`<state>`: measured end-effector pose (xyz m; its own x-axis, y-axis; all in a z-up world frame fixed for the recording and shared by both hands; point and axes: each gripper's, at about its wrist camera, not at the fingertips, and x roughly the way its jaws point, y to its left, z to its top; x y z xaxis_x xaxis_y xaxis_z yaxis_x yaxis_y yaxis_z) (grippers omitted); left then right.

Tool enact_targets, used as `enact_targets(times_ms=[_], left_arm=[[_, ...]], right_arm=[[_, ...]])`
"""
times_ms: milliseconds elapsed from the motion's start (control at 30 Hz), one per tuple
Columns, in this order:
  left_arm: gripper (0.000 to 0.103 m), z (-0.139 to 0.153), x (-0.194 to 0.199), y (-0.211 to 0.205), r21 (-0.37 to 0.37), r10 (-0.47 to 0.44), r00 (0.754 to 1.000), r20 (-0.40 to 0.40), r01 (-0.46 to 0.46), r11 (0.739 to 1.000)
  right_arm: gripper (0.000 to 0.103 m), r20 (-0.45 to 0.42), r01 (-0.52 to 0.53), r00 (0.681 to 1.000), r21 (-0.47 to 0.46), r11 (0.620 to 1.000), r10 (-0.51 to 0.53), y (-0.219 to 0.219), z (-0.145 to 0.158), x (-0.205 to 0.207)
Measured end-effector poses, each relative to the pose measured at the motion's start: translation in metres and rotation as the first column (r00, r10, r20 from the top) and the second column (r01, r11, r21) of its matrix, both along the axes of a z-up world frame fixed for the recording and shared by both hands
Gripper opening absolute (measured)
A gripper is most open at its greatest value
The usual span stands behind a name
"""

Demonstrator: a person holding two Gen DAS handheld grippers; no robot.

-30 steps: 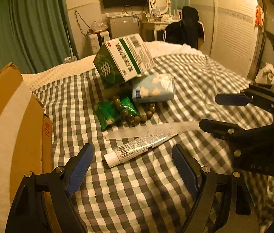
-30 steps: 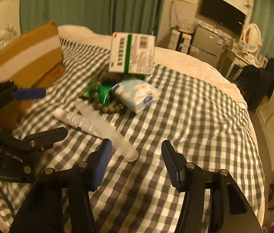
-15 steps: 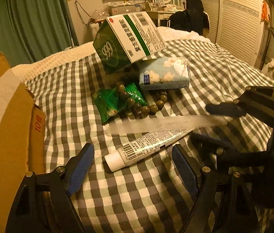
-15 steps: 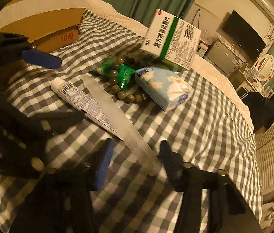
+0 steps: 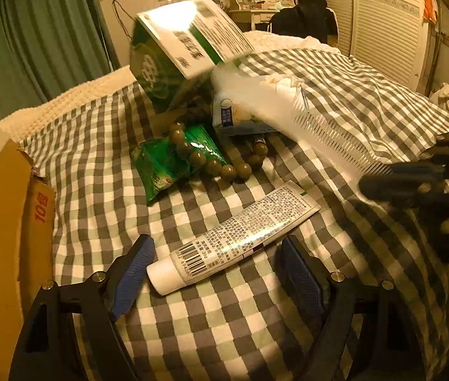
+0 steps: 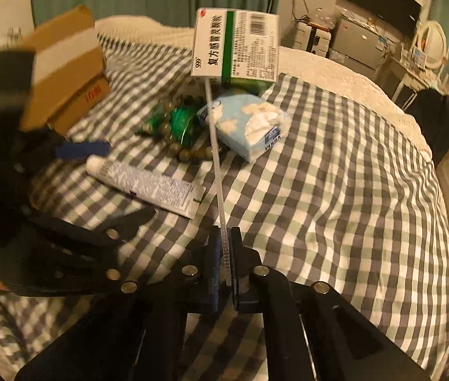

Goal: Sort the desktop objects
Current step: 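Grasp the white tube with the left tool while the right grasps the white comb, then lift and carry the white tube and comb with both tools toward the box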

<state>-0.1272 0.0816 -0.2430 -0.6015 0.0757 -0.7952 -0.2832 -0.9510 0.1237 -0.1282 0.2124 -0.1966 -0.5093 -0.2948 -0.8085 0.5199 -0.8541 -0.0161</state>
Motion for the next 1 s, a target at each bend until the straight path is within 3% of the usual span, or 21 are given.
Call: enact_targets(times_ms=[100,167,233,367,567,1000], left_arm=[[0.058,0.0,-0.001,0.0,0.038,-0.01,1.0,0.015,0.009,0.999],[0.035,0.0,0.001,0.005,0.041,-0.033,0.999,0.018,0.033,0.999],[0.029,0.001,0.006,0.012,0.018,-0.055,0.998,0.004,0.055,0.998],[0.027,0.003,0.01,0.016,0.027,-0.054,0.998,0.015,0.054,0.998],[0.026,0.013,0.013,0.011,0.12,-0.03,0.999,0.046,0.024,0.993],[0.022,0.053,0.037,0.009,0.176,-0.027,0.999,-0.039,0.034,0.984]], right_arm=[[0.004,0.024,0.036,0.999,-0.072,0.997,-0.035,0.01,0.009,-0.002],[0.004,0.03,0.058,0.998,-0.102,0.993,-0.055,0.016,0.013,-0.001],[0.004,0.026,0.08,0.997,-0.128,0.989,-0.077,0.023,0.02,0.001],[0.004,0.015,0.11,0.994,-0.172,0.979,-0.109,0.029,0.031,0.005],[0.004,-0.001,0.145,0.989,-0.233,0.962,-0.149,0.041,0.044,0.009],[0.004,-0.046,0.148,0.985,-0.292,0.945,-0.169,0.044,0.067,0.018]])
